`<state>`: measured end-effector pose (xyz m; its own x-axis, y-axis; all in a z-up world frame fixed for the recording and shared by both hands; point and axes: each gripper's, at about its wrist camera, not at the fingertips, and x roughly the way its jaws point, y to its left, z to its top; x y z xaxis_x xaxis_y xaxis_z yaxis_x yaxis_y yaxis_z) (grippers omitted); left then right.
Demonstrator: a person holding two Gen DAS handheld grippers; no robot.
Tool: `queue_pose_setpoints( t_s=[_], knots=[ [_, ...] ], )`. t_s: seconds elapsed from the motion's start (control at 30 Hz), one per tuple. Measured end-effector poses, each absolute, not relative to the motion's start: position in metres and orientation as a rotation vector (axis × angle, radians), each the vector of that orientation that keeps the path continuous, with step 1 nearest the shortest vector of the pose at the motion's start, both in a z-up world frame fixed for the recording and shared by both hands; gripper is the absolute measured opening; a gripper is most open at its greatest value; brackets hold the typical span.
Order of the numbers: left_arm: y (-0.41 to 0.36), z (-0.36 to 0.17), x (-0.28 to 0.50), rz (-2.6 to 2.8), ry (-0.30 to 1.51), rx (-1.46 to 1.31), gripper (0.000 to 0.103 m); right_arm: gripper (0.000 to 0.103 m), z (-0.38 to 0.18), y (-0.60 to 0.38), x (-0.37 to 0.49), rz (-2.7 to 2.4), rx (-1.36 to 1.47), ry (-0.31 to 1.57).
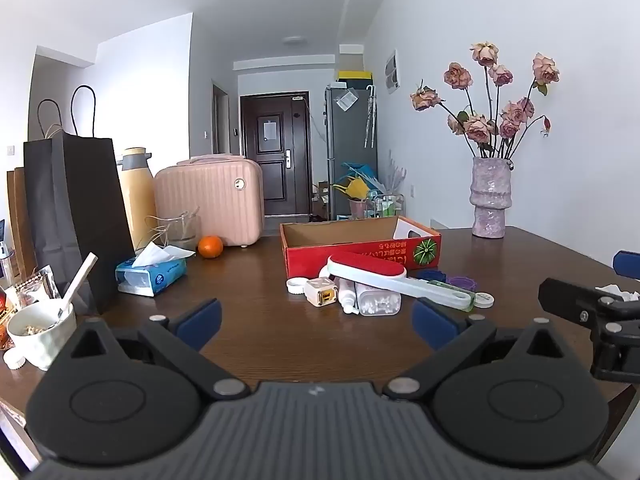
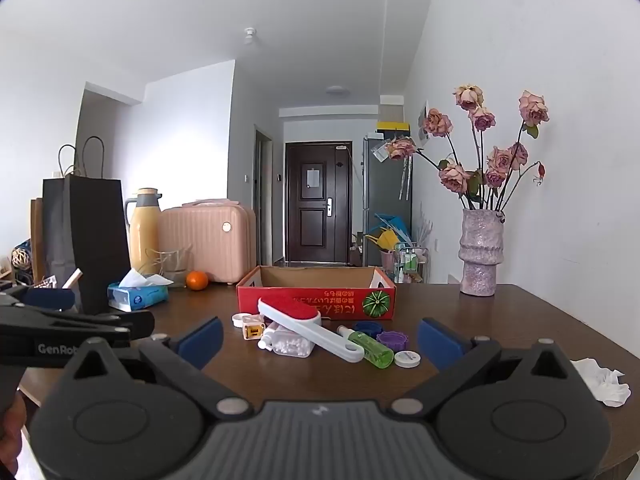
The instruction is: Organize rigid objects
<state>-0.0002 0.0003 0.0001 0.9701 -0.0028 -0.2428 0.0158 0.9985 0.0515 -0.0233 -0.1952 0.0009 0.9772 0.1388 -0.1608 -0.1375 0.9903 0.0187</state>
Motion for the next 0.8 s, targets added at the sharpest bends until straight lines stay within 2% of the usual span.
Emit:
queue_pose_setpoints(
  t_s=[0.8],
  knots=[
    [0.001,-0.0015,-0.0009,-0.008,0.253,0.051,0.103,0.103,0.0003,-0.1957,-0.0227,0.139,0.001,0.164]
  ],
)
